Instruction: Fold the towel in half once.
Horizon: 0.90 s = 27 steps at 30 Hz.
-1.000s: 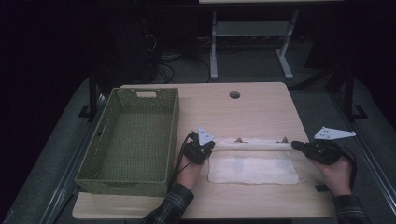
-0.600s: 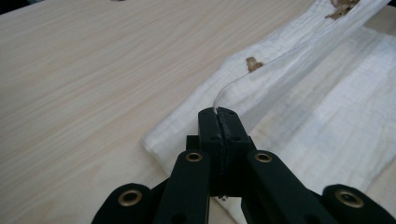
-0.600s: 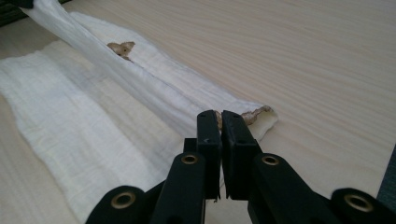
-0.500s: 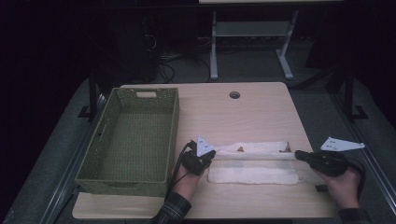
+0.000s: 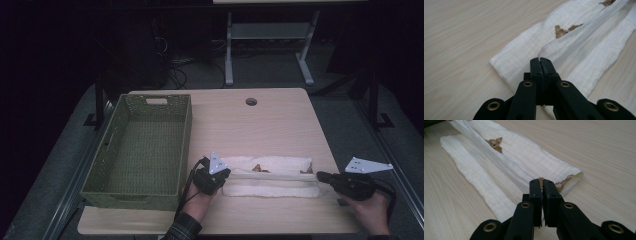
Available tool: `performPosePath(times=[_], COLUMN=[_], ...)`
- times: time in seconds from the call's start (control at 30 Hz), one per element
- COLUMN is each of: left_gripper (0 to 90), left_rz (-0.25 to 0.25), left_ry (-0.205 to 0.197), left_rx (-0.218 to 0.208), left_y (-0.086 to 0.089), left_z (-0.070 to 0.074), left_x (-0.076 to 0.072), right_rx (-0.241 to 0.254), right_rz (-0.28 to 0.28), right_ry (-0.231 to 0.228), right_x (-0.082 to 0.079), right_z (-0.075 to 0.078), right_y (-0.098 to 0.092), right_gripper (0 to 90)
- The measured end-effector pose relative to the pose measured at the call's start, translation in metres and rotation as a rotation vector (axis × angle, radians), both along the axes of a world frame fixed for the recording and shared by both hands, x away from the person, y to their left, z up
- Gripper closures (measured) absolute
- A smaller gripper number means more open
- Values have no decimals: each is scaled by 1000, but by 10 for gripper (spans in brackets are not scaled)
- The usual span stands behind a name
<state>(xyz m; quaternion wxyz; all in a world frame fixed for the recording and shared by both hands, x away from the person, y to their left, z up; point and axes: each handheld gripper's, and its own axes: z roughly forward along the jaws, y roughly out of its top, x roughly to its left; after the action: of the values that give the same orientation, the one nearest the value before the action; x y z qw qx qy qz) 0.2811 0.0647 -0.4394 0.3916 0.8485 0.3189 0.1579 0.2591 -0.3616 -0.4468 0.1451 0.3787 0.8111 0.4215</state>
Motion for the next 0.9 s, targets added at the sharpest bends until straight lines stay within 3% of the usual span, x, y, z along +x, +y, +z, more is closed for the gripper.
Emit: performPosePath(times=[0.1, 0.23, 0.33, 0.37, 0.53, 0.7, 0.9], left_gripper=[889, 877, 853, 831, 798, 796, 796], left_rz=[-10, -18, -20, -17, -22, -27, -83], left_ry=[28, 35, 25, 22, -18, 14, 124], left_rx=[13, 16, 2, -9, -26, -20, 20], left_y=[-2, -2, 0, -1, 1, -1, -11], left_z=[-4, -5, 0, 3, 15, 7, -14], left_x=[-1, -3, -6, -7, -6, 8, 18], right_rx=[3, 0, 10, 37, 64, 29, -2], right_rz=[11, 37, 29, 22, 20, 49, 62], right_ry=[31, 49, 45, 32, 17, 49, 85], right_x=[-2, -5, -8, -9, -8, 2, 7], right_z=[-5, -9, -8, -4, -1, -7, -13], right_y=[-1, -2, -4, -7, -9, 0, 7], right_gripper=[857, 844, 792, 773, 775, 805, 818])
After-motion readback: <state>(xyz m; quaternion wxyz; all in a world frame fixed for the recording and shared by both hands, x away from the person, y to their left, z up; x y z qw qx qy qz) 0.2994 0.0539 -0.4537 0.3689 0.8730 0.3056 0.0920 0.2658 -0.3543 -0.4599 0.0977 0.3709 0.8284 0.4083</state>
